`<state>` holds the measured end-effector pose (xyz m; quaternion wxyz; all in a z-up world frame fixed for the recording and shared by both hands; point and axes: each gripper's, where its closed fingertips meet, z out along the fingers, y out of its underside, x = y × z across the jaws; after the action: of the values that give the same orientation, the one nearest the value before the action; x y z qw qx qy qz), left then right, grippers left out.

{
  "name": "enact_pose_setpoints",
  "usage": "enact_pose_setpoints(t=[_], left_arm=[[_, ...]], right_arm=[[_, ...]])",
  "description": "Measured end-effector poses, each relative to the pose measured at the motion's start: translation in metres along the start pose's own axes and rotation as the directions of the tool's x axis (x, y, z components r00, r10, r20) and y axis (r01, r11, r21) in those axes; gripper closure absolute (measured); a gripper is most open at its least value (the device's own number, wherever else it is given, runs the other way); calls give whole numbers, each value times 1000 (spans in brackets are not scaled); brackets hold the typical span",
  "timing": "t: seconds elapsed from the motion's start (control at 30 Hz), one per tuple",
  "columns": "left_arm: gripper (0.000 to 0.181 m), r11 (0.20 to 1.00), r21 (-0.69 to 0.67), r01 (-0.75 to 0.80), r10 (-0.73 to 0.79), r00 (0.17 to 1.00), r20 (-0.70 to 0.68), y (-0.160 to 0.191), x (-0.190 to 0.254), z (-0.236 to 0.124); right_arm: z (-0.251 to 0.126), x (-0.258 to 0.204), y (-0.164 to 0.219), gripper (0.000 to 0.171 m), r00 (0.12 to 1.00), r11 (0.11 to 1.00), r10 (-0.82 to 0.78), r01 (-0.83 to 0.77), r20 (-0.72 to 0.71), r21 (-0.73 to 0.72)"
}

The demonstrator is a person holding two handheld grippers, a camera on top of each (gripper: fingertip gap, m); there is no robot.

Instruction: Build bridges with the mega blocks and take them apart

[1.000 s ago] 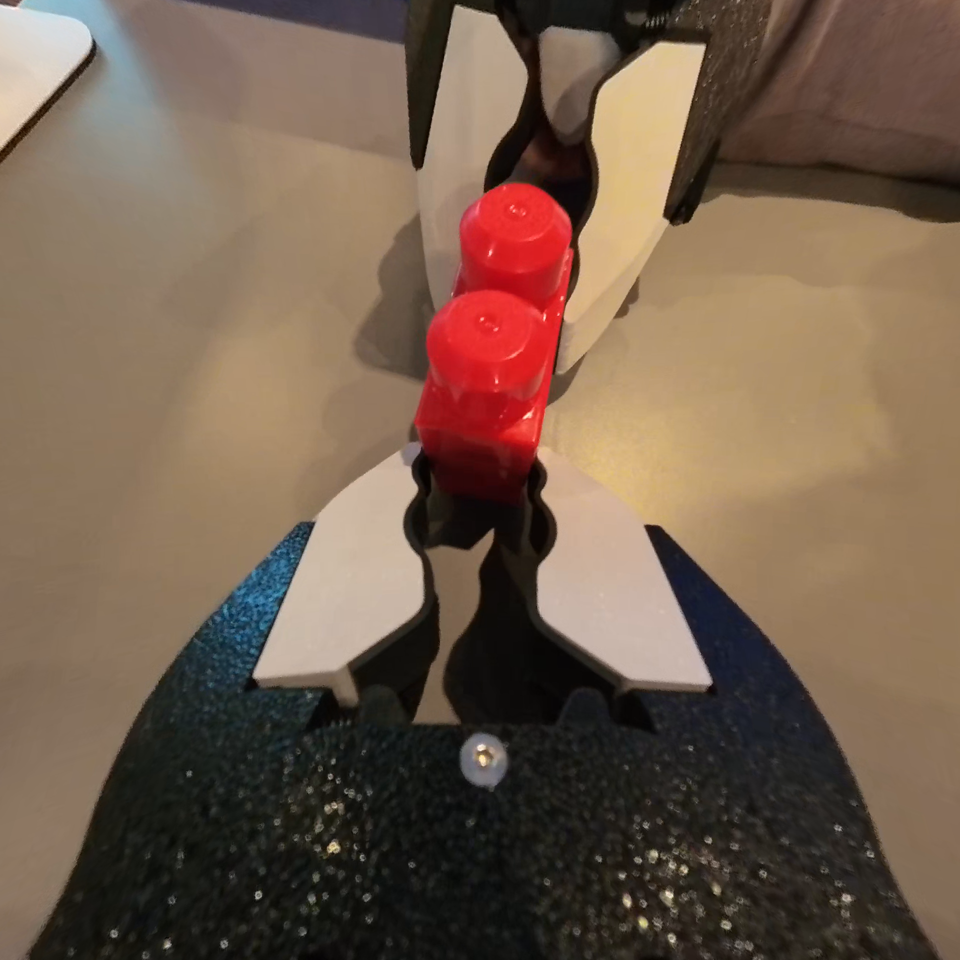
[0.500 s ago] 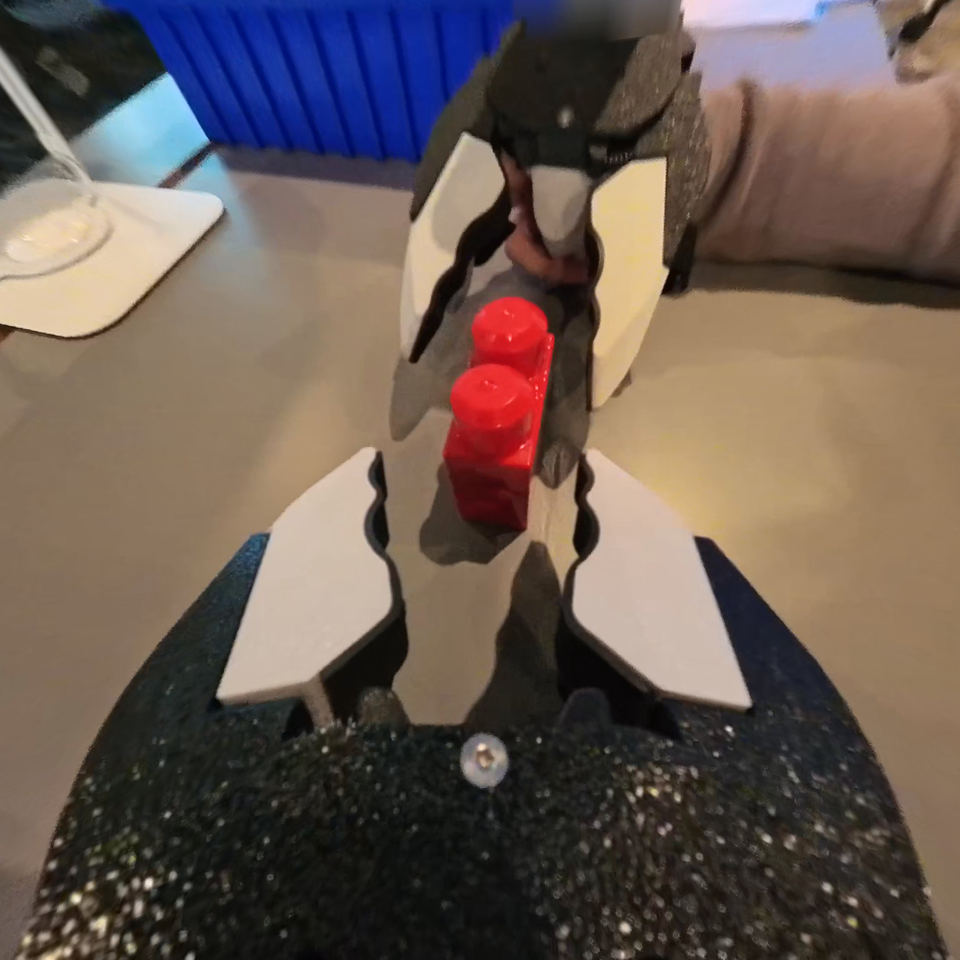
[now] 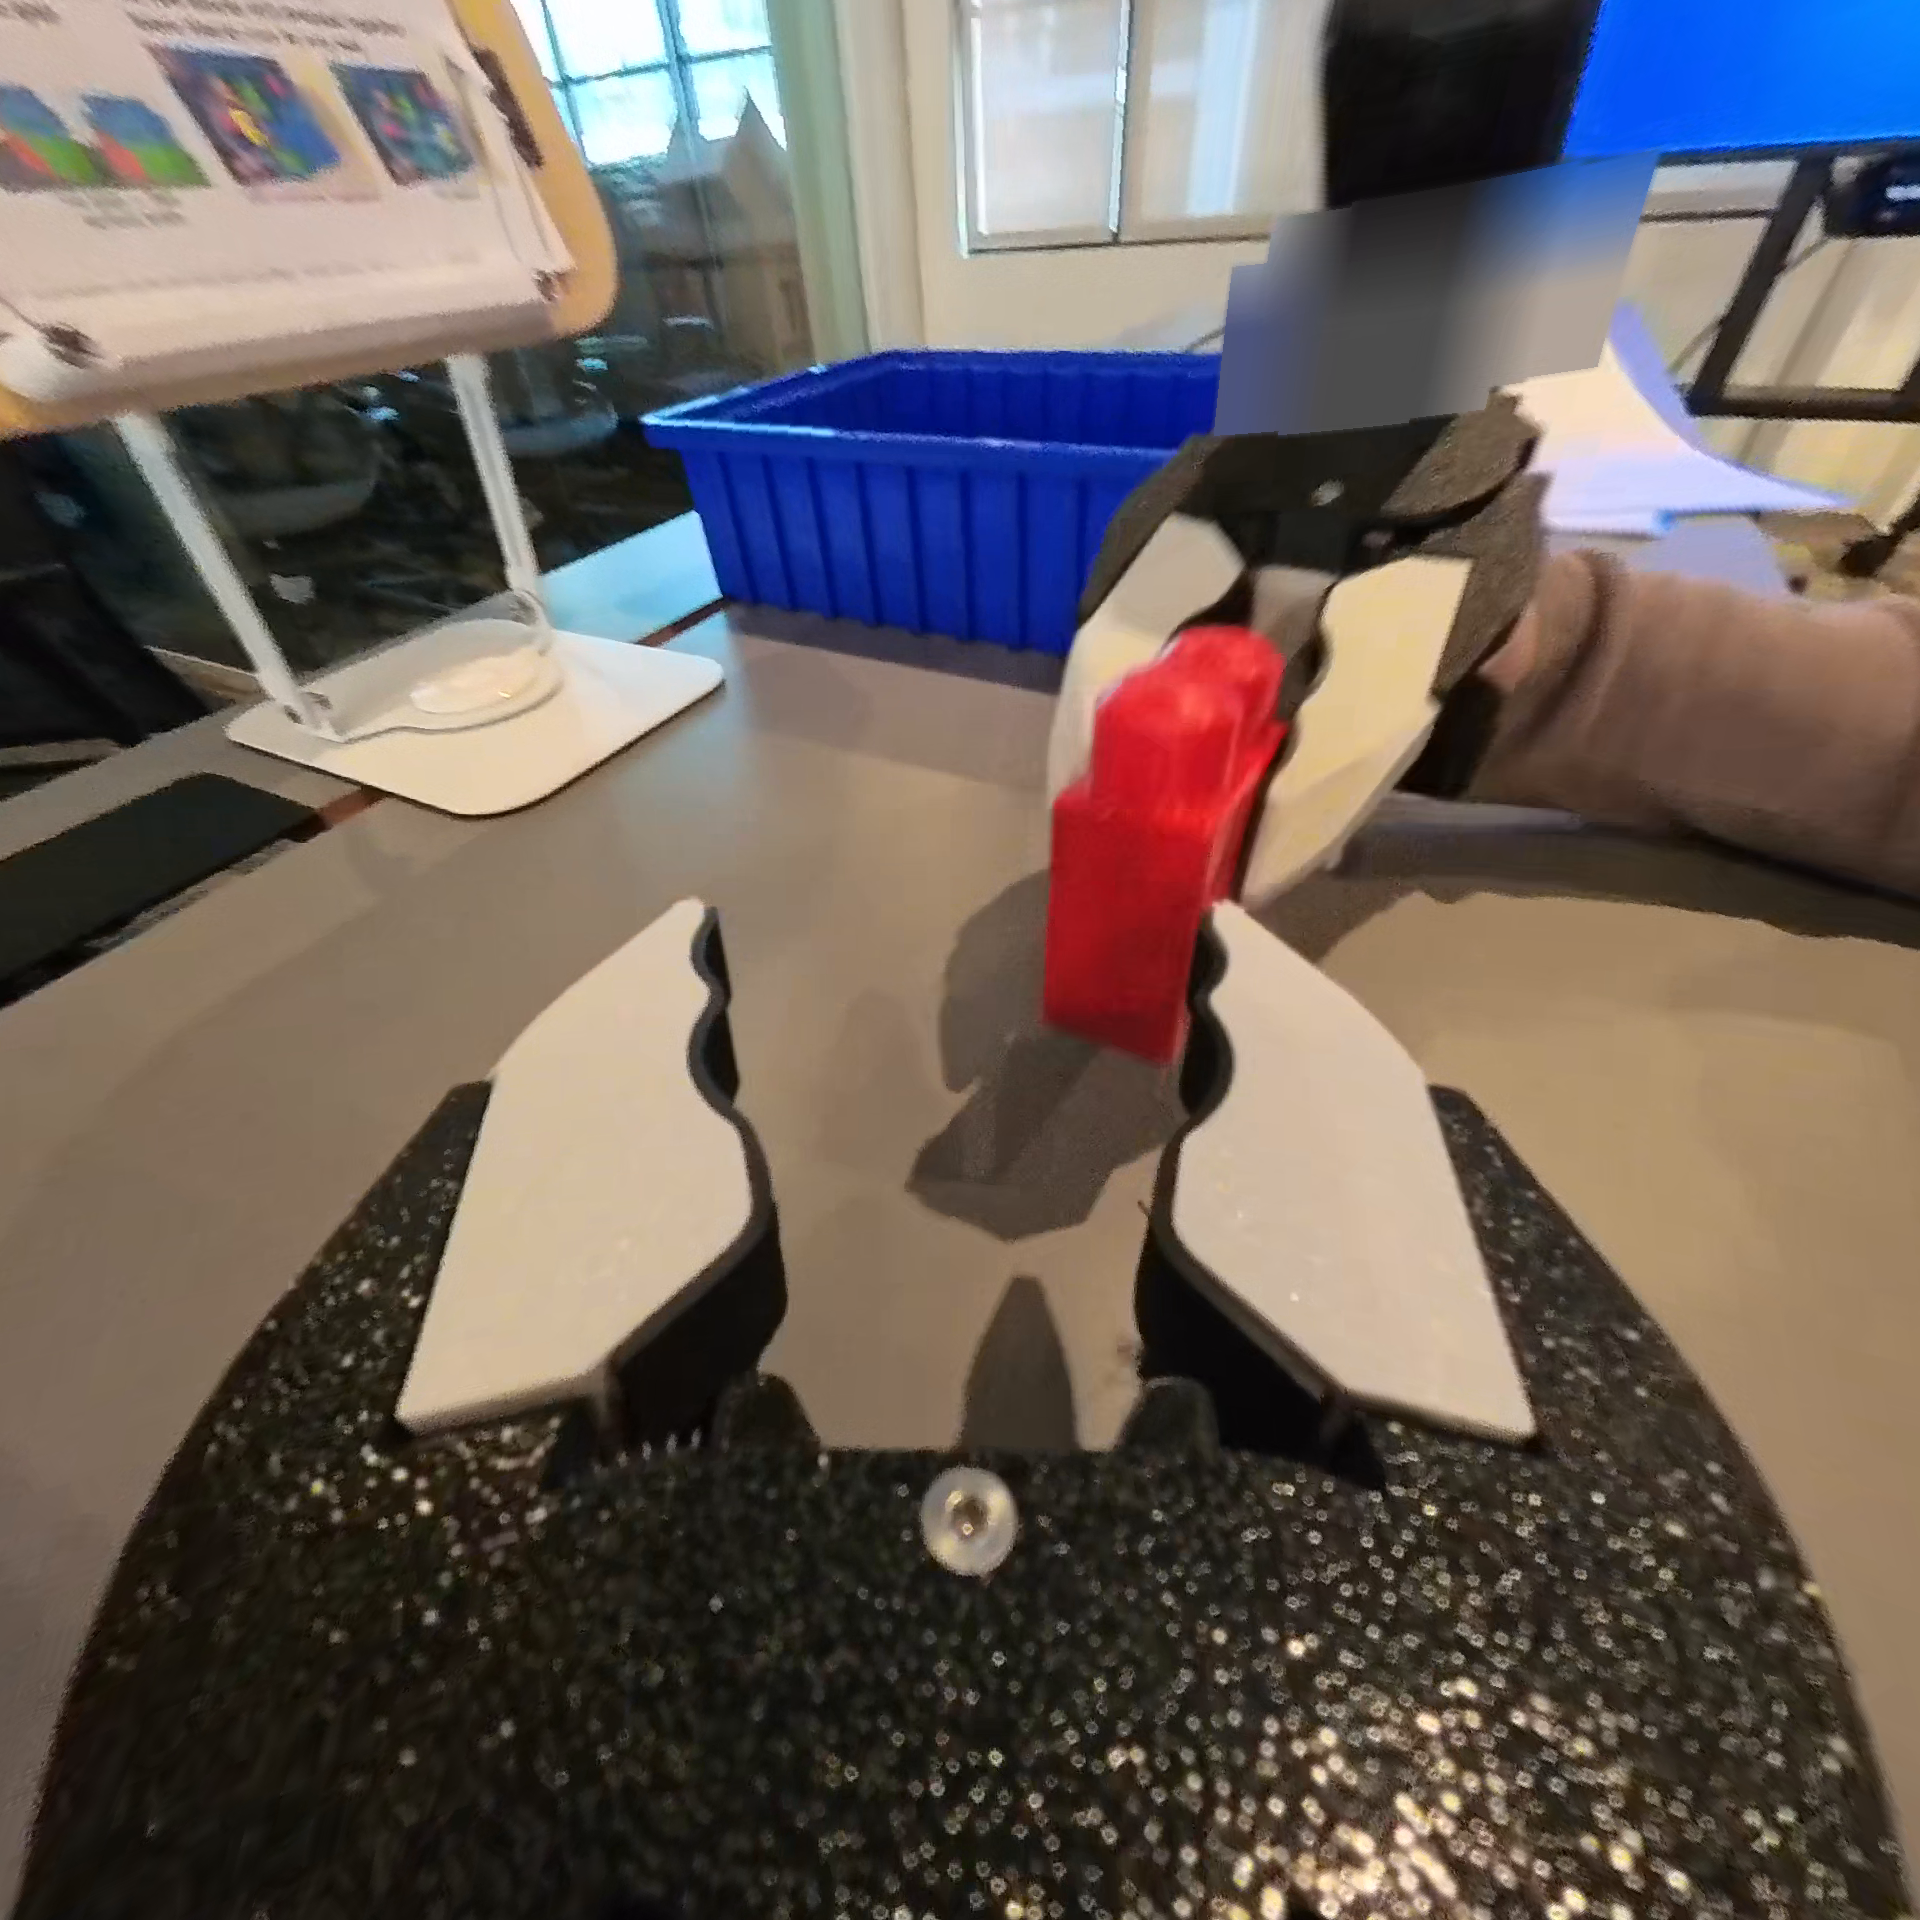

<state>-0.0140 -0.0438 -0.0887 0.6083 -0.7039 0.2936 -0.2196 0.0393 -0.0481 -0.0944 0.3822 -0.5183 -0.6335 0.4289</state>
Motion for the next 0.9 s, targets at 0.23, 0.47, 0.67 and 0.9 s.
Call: enact_pose_setpoints(t=[0.23,0.47,0.67,0.9], left_arm=[[101,973,205,104,-154,958,243,-28,-16,36],[104,963,268,-25,-98,894,437,-48,-16,124],[107,958,275,-81,-54,891,451,-53,-13,176],[113,956,241,-169,48,898,438,-56,-1,183]], right_arm=[[-149,51,-60,131,882,983,68,22,-467,184],[-307,177,-29,131,449,992,120,-19,-886,125],[-335,263,44,131,332,954,257,-235,-907,184],[-336,330,123,131,179,897,226,-423,-958,132]])
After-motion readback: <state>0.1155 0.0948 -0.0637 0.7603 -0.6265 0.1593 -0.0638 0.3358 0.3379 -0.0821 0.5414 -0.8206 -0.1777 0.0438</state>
